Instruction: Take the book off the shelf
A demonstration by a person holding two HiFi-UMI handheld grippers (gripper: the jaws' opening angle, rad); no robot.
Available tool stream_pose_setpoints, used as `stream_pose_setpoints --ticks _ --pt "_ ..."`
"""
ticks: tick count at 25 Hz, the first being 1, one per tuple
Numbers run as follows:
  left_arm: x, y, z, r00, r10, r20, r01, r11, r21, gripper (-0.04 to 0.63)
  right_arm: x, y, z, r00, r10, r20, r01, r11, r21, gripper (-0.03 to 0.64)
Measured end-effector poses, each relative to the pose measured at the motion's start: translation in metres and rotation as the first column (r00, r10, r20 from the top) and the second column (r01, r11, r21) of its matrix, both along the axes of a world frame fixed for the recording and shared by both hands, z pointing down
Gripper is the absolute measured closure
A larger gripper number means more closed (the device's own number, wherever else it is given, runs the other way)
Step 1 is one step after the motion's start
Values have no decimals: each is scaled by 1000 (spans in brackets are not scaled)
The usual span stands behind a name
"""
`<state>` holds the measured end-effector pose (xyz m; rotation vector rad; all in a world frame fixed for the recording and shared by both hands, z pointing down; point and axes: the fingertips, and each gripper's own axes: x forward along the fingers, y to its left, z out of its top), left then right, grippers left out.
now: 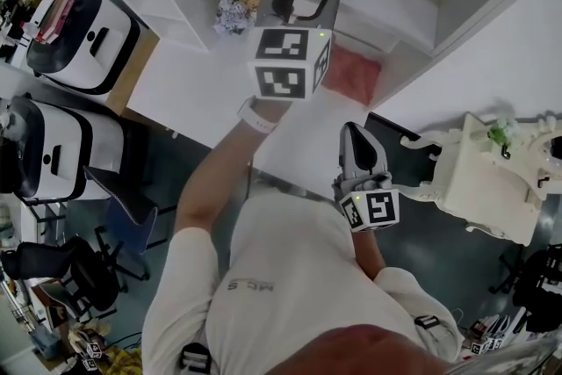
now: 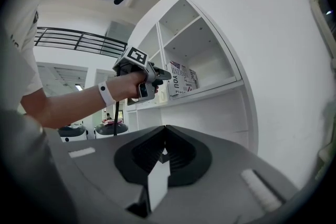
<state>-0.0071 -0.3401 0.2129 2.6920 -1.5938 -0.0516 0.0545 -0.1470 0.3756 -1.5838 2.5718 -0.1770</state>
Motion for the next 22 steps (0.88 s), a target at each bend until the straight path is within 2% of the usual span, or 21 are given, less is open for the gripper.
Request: stream_pose_setpoints --ticks 4,15,18,22 --pt "8 -14 -6 1000 -15 24 14 1000 11 370 7 -2 2 1000 19 1 -19 1000 -7 618" --pt "21 -29 -5 999 -16 34 16 1000 -3 374 18 -1 4 998 58 5 -58 998 -19 618" --pt "22 -31 -4 999 -22 30 22 1000 -4 413 19 -3 5 998 60 2 -60 998 -22 618" --pt "27 -33 -6 999 -22 42 22 1000 0 416 17 -4 5 998 59 1 -59 998 -24 618"
